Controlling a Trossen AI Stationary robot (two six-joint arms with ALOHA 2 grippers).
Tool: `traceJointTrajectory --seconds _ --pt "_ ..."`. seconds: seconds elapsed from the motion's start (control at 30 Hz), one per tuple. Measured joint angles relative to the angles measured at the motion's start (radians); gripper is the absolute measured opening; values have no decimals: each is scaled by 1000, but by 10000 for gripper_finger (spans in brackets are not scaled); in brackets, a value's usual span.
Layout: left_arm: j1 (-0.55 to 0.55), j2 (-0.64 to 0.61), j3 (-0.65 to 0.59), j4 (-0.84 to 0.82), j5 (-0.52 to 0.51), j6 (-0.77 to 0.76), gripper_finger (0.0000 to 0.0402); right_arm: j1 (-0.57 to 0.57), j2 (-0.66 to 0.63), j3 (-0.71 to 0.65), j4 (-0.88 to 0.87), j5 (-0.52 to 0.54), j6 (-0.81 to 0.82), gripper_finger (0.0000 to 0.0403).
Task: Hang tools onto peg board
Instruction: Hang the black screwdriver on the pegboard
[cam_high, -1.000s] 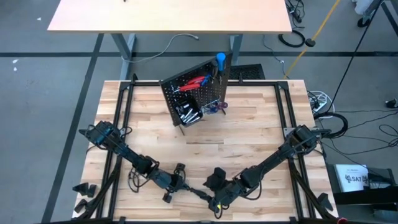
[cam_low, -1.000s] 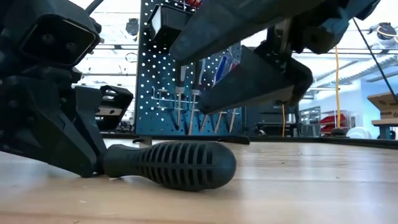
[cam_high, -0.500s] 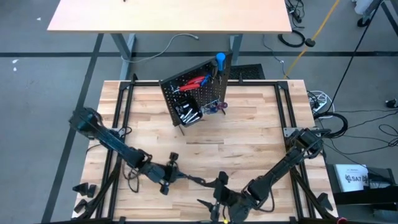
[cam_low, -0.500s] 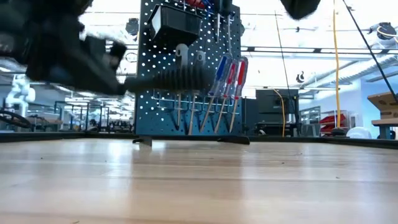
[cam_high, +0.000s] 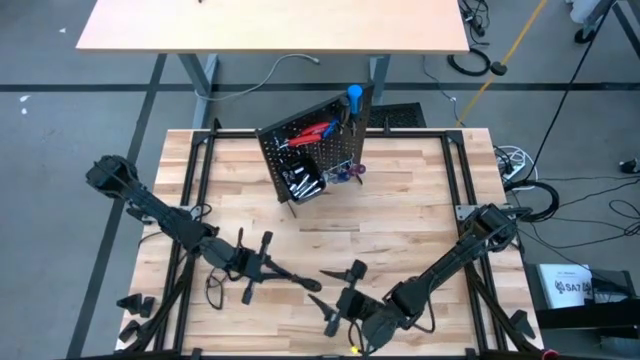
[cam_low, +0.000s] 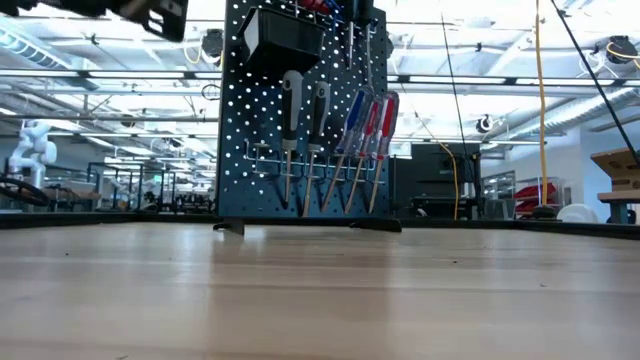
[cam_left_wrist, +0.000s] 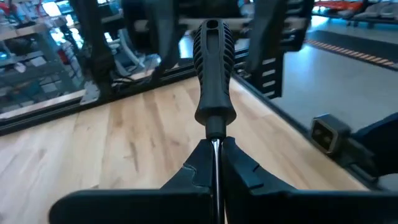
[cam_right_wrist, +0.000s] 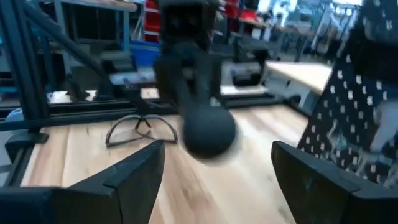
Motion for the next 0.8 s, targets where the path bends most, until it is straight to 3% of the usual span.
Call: traceJointTrajectory --seconds 0.13,0.23,0.37,0.6,0.8 --pt "30 -1 -19 10 23 2 8 -27 0 0 157 -108 -196 286" --pt "46 -2 -21 27 46 4 8 -61 -1 0 238 -199 -256 286" --pt "48 -15 -21 48 55 45 8 -88 0 0 210 -221 -261 280" --pt "48 -149 -21 -84 92 79 8 -79 -53 -1 179 -188 -298 268" --pt "68 -253 -21 -62 119 186 8 -135 -67 0 172 -323 -352 265"
